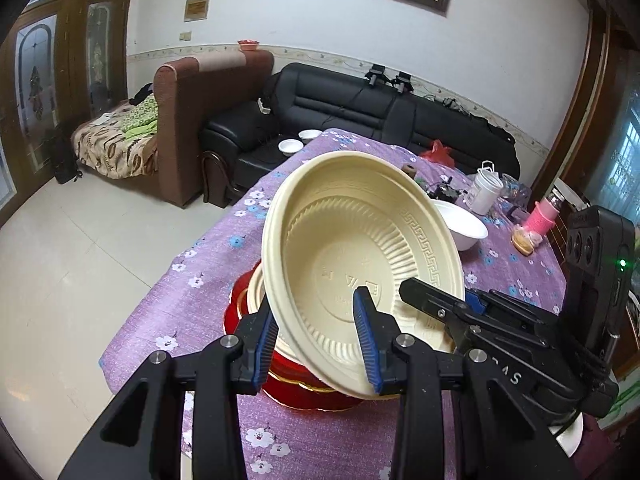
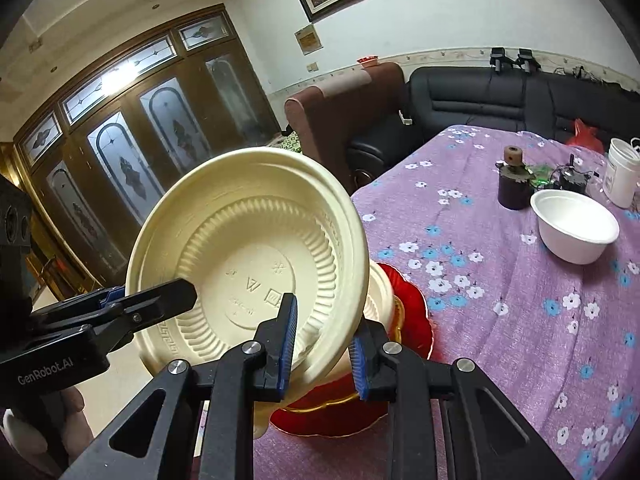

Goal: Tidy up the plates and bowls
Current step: 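Lower the beige plate onto the stack and open the right tool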

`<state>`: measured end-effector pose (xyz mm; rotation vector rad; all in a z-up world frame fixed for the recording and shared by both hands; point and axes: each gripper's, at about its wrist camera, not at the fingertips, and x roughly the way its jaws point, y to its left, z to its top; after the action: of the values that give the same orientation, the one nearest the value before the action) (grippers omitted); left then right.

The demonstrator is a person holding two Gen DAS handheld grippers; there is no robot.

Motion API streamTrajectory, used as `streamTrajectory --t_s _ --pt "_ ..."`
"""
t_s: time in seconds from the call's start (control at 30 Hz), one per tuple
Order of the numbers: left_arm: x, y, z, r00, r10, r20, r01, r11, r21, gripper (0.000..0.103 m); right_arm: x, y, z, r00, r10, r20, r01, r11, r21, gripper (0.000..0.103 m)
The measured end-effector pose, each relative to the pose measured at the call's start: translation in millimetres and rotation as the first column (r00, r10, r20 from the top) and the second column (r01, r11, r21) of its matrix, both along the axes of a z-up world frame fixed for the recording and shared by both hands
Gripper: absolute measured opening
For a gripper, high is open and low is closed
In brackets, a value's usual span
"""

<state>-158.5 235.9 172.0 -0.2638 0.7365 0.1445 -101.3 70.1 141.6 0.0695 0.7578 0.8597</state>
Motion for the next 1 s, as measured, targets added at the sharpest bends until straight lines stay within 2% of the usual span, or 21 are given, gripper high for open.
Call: streamTrajectory --t_s 0.27,0.43,0.53,0.67,0.9,1.0 --pt "7.3 -1.2 2.4 1.0 0.012 0.0 -0.012 0.998 0.058 0.035 3.0 6.3 5.0 1.0 0.003 -0.006 -0.003 1.0 0.003 0.028" --pt "31.8 -2.8 0.5 0.999 -0.037 -0.015 0.037 0.998 0.056 0.035 21.0 -0.9 4.1 0.994 -0.056 -0.091 0.06 0.998 0.035 0.028" --pt "49.7 1.6 -4.1 0.997 -0.069 -0.041 0.071 0.997 0.036 0.035 30.4 -2.3 8.4 0.991 -0.087 -0.1 0.089 0.996 0.016 0.028" --pt "62.8 10.4 -20.7 0.995 -0.072 -0.076 0.072 0.997 0.005 0.035 41.6 5.9 7.4 0.988 -0.118 -0.096 0.116 0.993 -0.03 0.028" --pt "62.3 25.5 -56.2 0.989 -0.04 -0.143 0.04 0.999 0.0 0.035 50.1 27.1 -31.0 0.98 -0.101 -0.172 0.088 0.993 -0.082 0.028" --pt "62.7 34.5 -64.4 0.989 -0.012 -0.149 0.011 1.0 -0.005 0.037 50.3 36.9 -40.1 0.981 -0.094 -0.172 0.076 0.991 -0.111 0.028"
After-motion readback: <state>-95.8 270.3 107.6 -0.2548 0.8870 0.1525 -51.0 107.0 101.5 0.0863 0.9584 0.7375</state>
